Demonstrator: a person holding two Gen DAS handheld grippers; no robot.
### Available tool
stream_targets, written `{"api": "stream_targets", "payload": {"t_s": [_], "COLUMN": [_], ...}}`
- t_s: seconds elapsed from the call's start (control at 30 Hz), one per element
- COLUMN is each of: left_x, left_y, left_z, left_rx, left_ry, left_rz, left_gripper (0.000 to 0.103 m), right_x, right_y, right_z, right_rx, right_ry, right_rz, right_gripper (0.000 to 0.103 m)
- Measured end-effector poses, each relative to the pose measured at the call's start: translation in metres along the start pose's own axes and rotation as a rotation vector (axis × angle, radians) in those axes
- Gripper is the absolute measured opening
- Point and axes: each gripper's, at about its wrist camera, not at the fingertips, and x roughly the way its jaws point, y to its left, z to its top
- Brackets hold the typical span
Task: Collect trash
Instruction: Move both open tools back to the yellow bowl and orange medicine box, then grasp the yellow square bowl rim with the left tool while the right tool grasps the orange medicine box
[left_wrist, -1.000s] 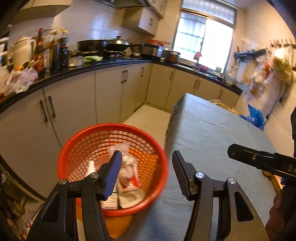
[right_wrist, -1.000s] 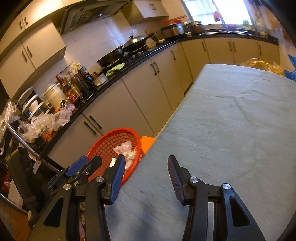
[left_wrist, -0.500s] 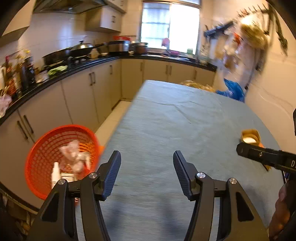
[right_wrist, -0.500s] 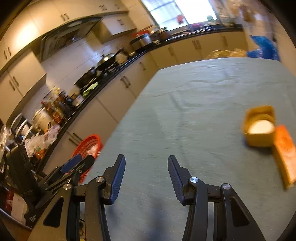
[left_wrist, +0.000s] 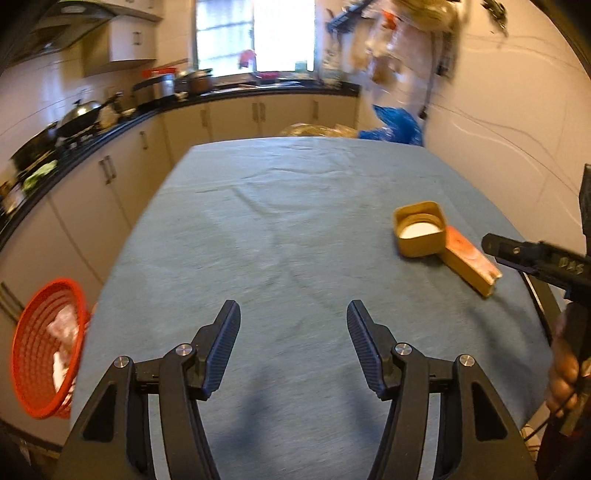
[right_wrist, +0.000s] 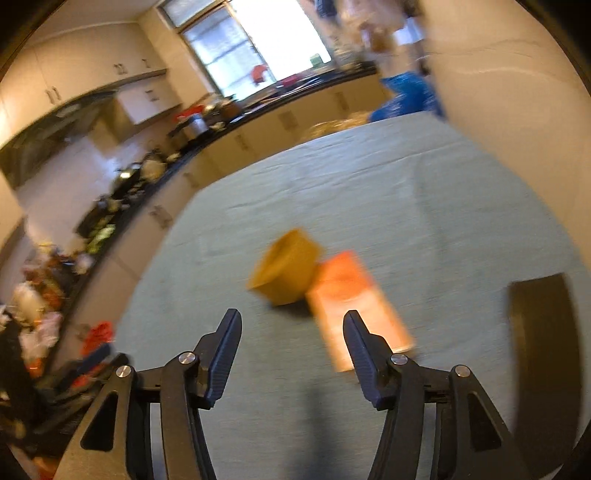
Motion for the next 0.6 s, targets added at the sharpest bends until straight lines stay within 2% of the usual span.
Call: {"api": "stream_targets", "payload": {"t_s": [0.03, 0.13, 0.37, 0.53, 0.57, 0.6], "left_x": [0.003, 0.009, 0.024, 0.04, 0.044, 0.046], "left_y": [-0.005, -0.016, -0.026, -0.029, -0.031, -0.032], "left_z": [0.005, 0.015, 0.034, 0.054, 0.059, 0.061], "left_rx": [0.007, 0.016, 0.012, 0.002, -0.001, -0.001], "left_ry": [0.008, 0.02, 0.062, 0.1, 0.106, 0.11], "left_rz": [-0.011, -0.027, -0.072, -0.105, -0.115, -0.121], "left_gripper": [0.059, 0.059, 0.059, 0.06, 0.06, 0.06], "right_x": [0.001, 0.012, 0.037, 0.047, 0.049, 0.05], "right_y": [-0.003, -0.008, -0.003, -0.005, -0.005, -0.006], "right_z": [0.001, 0.003, 0.005, -0.002, -0.002, -0.002], "right_rx": [-0.023, -0.093, -0.181, -0.204, -0.202, -0.199], "right_ry": [-0.001, 0.025, 0.095, 0.1, 0.1, 0.1], "right_rz": [-0.043, -0.137, -0.154, -0.163, -0.162, -0.16], "right_gripper": [0.071, 0.072, 0.072, 0.072, 0.07, 0.059]}}
